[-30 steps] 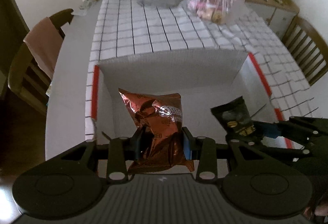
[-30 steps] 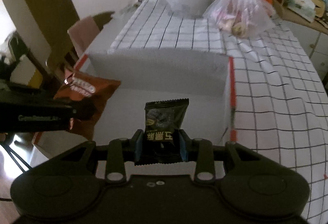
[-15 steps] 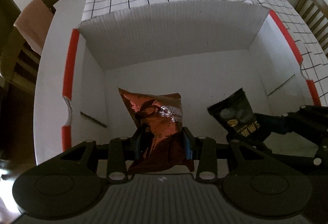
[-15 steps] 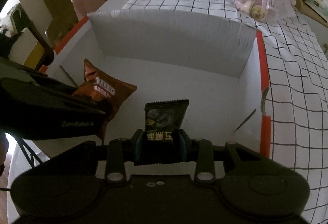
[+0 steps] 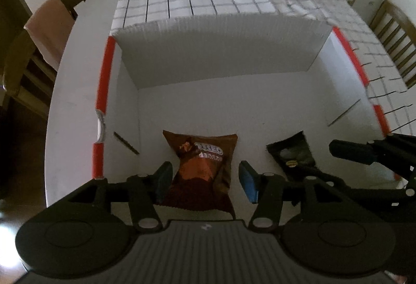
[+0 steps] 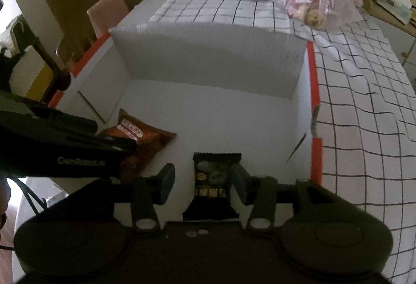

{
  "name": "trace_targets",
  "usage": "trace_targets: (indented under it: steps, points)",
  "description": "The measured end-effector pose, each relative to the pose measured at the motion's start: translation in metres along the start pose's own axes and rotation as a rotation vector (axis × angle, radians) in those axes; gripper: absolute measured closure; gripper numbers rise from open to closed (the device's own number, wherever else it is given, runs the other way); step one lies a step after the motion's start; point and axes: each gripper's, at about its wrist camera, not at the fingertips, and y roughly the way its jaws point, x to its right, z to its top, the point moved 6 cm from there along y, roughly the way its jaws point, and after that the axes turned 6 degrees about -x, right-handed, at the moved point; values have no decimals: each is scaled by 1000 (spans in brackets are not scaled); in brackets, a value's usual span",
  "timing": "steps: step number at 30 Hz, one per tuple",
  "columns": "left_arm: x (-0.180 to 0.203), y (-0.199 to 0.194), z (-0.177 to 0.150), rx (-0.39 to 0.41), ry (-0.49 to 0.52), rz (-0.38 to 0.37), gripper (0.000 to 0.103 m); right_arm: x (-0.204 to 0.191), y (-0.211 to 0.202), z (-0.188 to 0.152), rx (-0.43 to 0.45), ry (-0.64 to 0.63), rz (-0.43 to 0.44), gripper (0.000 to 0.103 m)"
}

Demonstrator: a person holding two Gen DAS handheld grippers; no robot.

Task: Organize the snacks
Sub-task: 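Open both tools to drop the packets into the box, withdraw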

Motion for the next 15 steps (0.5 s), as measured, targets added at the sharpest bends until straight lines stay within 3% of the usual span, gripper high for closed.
trace_targets:
  steps: [9, 11, 15]
  points:
    - [-7, -50, -15, 108, -10, -22, 43, -5, -47, -5, 95, 29, 3, 31]
    - [-9, -62, -20, 136, -11, -28, 41, -8, -58, -7, 118, 32, 1, 23]
    - [-14, -86, -34, 186, -22, -46, 38, -15, -82, -14, 160, 41, 12, 17]
